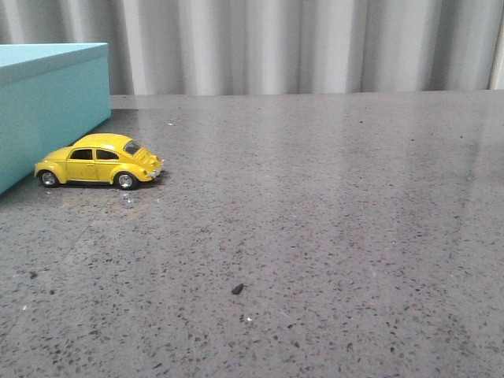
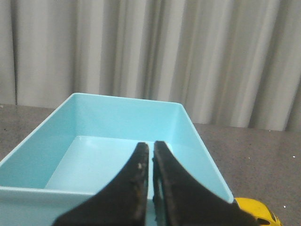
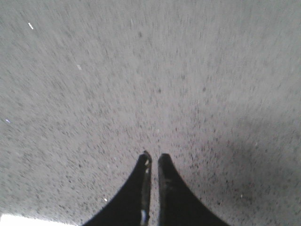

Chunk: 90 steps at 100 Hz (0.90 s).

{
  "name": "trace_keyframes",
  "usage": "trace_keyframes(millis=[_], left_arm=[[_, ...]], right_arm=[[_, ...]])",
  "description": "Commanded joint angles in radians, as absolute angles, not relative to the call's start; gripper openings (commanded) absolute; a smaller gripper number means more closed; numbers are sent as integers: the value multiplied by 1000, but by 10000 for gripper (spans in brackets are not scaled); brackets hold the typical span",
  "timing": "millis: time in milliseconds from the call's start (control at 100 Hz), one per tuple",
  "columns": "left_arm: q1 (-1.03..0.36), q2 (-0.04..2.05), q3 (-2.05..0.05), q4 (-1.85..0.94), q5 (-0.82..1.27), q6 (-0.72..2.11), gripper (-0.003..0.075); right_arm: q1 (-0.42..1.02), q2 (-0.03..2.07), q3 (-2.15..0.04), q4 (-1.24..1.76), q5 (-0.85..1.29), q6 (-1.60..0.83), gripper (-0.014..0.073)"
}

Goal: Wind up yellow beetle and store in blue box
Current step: 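Lift the right gripper off the beetle, letting it roll toward the box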

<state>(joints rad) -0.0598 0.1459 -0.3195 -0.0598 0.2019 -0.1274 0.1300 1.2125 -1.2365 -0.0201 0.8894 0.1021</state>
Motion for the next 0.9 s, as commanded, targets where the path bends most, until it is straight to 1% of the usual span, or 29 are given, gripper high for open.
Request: trace_keyframes(millis=[0,190,480,670,890], left_arm=[[-58,180,-384,-66,184,-134,-21],[-58,275,-476,-66,295,-134,-21],[-58,442,-627,-72,396,-50,-21],[-58,572,-730,-172,468,0,-21],[-58,716,-808,-305,492,187,-21]], right_arm=[[130,1121,-1261,-25,791,93,-41],[130,980,-1227,-25,725,93,-41],[130,801,-1098,-25,723,93,-41],[130,708,-1026,-25,742,93,-41],[130,619,-980,-25,730,93,-41]])
